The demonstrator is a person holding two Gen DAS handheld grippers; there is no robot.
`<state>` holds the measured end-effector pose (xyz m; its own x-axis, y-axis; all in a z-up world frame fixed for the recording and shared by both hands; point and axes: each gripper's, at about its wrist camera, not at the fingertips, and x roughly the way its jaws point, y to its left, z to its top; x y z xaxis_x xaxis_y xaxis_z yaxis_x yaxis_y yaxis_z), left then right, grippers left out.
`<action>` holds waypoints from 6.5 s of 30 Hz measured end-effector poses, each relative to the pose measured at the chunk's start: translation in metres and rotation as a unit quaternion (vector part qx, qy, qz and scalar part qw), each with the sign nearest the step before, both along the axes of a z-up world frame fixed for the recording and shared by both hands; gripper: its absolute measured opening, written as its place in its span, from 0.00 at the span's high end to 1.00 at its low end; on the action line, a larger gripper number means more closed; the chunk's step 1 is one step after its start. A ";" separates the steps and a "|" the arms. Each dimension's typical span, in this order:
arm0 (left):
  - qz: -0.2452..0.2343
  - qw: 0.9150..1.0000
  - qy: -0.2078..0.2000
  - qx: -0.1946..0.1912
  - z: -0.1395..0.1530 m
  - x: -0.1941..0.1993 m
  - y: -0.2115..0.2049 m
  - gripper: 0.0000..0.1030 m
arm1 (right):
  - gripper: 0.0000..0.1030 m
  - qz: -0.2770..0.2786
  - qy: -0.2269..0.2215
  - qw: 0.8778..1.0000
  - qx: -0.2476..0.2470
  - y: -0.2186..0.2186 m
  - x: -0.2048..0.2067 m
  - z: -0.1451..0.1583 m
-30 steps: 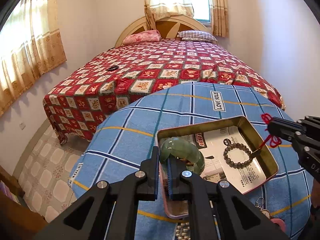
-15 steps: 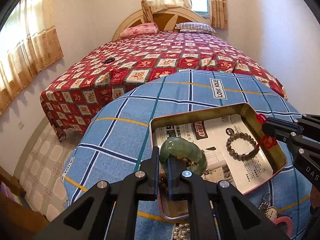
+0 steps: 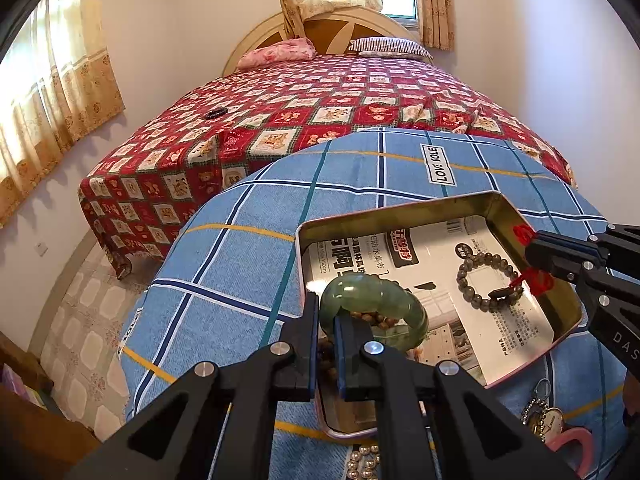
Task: Organize jewelry
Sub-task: 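Carry the jade bangle and red tassel into the pink tin and release both, then grasp the pearl strand with the left gripper while the right gripper grasps the pink bangle, then carry the pearl strand and pink bangle into the pink tin and release both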
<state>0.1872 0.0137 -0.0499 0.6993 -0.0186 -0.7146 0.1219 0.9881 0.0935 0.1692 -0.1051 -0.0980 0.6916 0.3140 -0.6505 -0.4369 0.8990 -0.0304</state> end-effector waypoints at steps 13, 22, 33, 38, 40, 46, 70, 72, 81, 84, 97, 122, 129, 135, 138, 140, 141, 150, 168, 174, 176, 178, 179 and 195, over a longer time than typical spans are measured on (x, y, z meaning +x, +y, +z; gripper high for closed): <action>-0.008 1.000 -0.002 0.016 0.001 -0.003 -0.005 0.93 | 0.80 -0.002 -0.002 1.000 -0.006 0.000 -0.002 -0.003; 0.016 0.999 -0.031 0.032 0.013 -0.033 0.008 0.29 | 0.48 -0.020 -0.002 1.000 0.000 -0.015 -0.018 -0.004; 0.040 0.998 0.001 0.040 -0.007 -0.068 0.028 0.29 | 0.40 -0.030 0.009 1.000 0.004 -0.032 -0.057 -0.010; 0.039 0.998 0.021 0.036 -0.022 -0.081 0.029 0.29 | 0.37 -0.036 0.021 0.999 0.007 -0.039 -0.075 -0.019; 0.035 0.998 0.021 0.037 -0.023 -0.083 0.024 0.29 | 0.37 -0.036 0.025 0.999 0.007 -0.041 -0.083 -0.021; 0.027 0.999 0.021 0.038 -0.028 -0.092 0.007 0.29 | 0.37 -0.036 0.021 0.999 -0.004 -0.041 -0.105 -0.026; 0.030 0.999 0.027 0.016 -0.042 -0.090 0.004 0.32 | 0.82 0.020 0.039 0.999 -0.024 -0.018 -0.123 -0.053; 0.020 0.999 0.029 0.005 -0.042 -0.090 0.002 0.46 | 0.82 0.021 0.037 0.999 -0.027 -0.016 -0.123 -0.053; -0.012 0.999 0.041 -0.007 -0.036 -0.095 -0.003 0.94 | 0.84 0.024 0.034 0.999 -0.017 -0.016 -0.124 -0.051; -0.017 1.000 0.025 -0.008 -0.020 -0.101 -0.002 0.95 | 0.86 0.023 0.024 0.999 -0.007 -0.018 -0.126 -0.045; -0.037 0.999 -0.030 -0.023 0.031 -0.121 -0.003 0.95 | 0.87 0.014 -0.008 1.000 0.015 -0.026 -0.126 -0.021; -0.033 0.996 -0.073 -0.030 0.063 -0.122 0.001 0.95 | 0.87 -0.005 -0.052 0.998 0.030 -0.043 -0.117 0.011; -0.035 0.996 -0.081 -0.030 0.071 -0.113 -0.001 0.95 | 0.87 -0.007 -0.065 0.997 0.030 -0.045 -0.106 0.022; -0.031 0.995 -0.092 -0.028 0.081 -0.102 0.002 0.95 | 0.87 -0.006 -0.074 0.997 0.029 -0.045 -0.098 0.030; -0.032 0.995 -0.097 -0.025 0.085 -0.097 0.001 0.95 | 0.87 -0.005 -0.076 0.997 0.028 -0.045 -0.093 0.033; -0.031 0.994 -0.098 -0.024 0.087 -0.093 0.001 0.95 | 0.87 -0.005 -0.076 0.997 0.029 -0.044 -0.090 0.034; -0.031 0.994 -0.099 -0.022 0.088 -0.091 0.001 0.95 | 0.87 -0.004 -0.077 0.997 0.029 -0.043 -0.088 0.034; -0.033 0.994 -0.101 -0.013 0.091 -0.070 -0.002 0.95 | 0.87 0.002 -0.083 0.996 0.027 -0.039 -0.078 0.041; -0.036 0.995 -0.094 0.002 0.089 -0.035 -0.005 0.95 | 0.87 0.006 -0.082 0.996 0.019 -0.031 -0.049 0.045; -0.032 0.996 -0.086 0.009 0.080 -0.021 -0.005 0.95 | 0.87 0.006 -0.078 0.997 0.014 -0.026 -0.040 0.041; -0.029 0.996 -0.082 0.010 0.076 -0.017 -0.006 0.95 | 0.87 0.004 -0.076 0.997 0.013 -0.025 -0.037 0.039; -0.027 0.997 -0.078 0.011 0.073 -0.013 -0.007 0.95 | 0.87 0.002 -0.074 0.997 0.012 -0.024 -0.032 0.038; -0.027 0.997 -0.077 0.012 0.072 -0.012 -0.007 0.95 | 0.87 0.001 -0.073 0.997 0.012 -0.023 -0.031 0.037; -0.022 0.998 -0.052 0.023 0.047 0.010 -0.011 0.95 | 0.87 -0.006 -0.041 0.999 0.004 -0.014 -0.001 0.021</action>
<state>0.1972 0.0031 -0.0030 0.7684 -0.0200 -0.6397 0.1520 0.9766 0.1521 0.1682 -0.1189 -0.0767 0.7456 0.3106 -0.5896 -0.4227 0.9044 -0.0581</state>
